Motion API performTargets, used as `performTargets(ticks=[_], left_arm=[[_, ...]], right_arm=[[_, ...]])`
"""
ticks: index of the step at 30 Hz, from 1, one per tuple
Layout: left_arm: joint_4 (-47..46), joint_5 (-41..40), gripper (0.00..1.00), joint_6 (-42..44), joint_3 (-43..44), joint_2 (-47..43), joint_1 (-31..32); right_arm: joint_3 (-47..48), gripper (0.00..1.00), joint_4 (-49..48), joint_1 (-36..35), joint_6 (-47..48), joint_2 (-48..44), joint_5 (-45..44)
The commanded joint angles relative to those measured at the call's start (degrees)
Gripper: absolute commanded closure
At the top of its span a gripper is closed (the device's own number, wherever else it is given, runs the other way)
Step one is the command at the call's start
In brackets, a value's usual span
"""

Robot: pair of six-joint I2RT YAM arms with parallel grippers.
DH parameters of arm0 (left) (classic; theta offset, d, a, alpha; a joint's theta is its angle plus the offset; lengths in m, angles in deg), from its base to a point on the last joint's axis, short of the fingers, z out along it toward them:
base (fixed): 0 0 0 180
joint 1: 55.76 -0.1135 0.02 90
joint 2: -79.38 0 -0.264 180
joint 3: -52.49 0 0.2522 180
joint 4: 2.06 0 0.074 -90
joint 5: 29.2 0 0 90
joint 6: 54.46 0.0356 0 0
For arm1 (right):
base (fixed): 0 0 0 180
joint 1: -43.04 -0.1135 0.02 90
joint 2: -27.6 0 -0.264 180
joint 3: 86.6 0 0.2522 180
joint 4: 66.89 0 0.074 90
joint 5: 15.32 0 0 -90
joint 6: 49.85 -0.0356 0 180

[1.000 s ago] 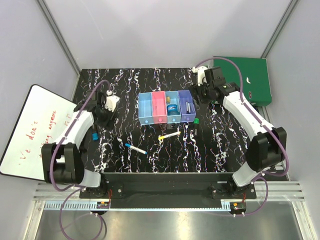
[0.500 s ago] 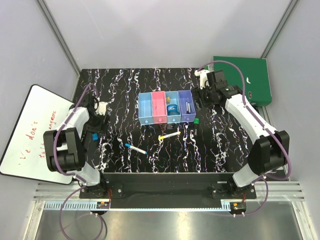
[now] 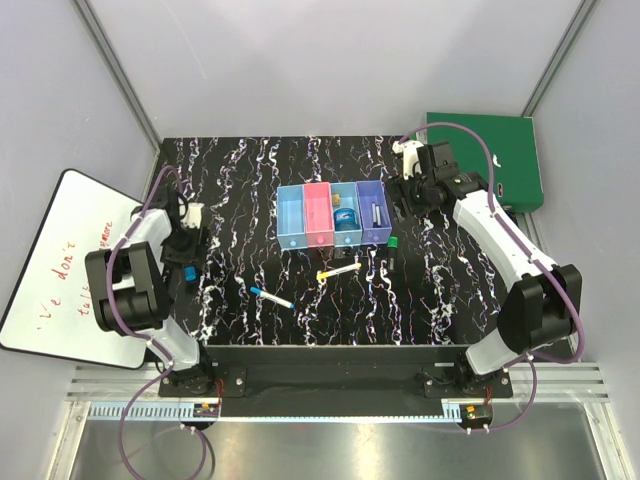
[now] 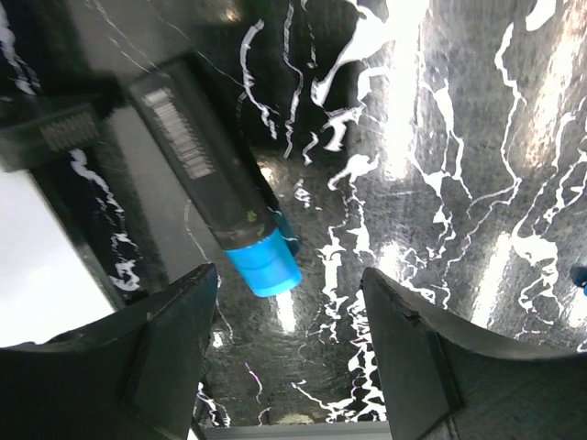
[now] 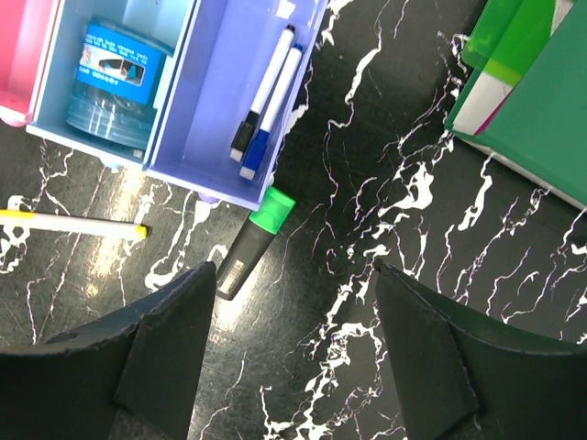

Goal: Sort the stationery into containers
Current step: Pick up the pen from the center of the board.

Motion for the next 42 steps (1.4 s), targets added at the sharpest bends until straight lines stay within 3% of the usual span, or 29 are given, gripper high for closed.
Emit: performTargets(ticks=[1,14,19,20,25,27,34,42], left_arm=[[-1.07,-1.72,0.31,-0.52,1.68,-1.49,-0.71],[-2.57,-2.78,0.33,-0.96,3.25,6.33,-3.09],[-2.39,-2.69,0.40,-0.69,5.36,9.32,-3.18],[-2.31,-2.69,0.44,-0.69,5.45,9.76,-3.18],[-2.13,-1.82,0.89,-1.31,5.54,12.22,-3.26],[-2.04,-1.55,0.99,-1.31,5.19,12.57,-3.09],[-1.60,-0.06,1.00,-0.17,4.93,10.47,-1.86],[0.33,6.09,1.00,3.70,8.09,1.69,2.27]], right_arm=[[4.03,0.22,-1.47,0.25,-0.04,0.43,1.03],[3.94,0.22,-1.56,0.33,-0.92,-0.44,1.83],[4.47,0.23,-1.91,0.33,-1.54,-0.53,2.26],[4.65,0.22,-1.91,0.33,-1.62,-0.44,2.35],[5.17,0.22,-2.09,0.33,-1.98,-0.18,2.36],[5.61,0.22,-2.09,0.33,-1.98,0.08,2.27],[5.79,0.22,-2.44,0.33,-1.89,0.44,2.44],[7.02,0.21,-2.71,0.42,-1.71,0.52,3.41]])
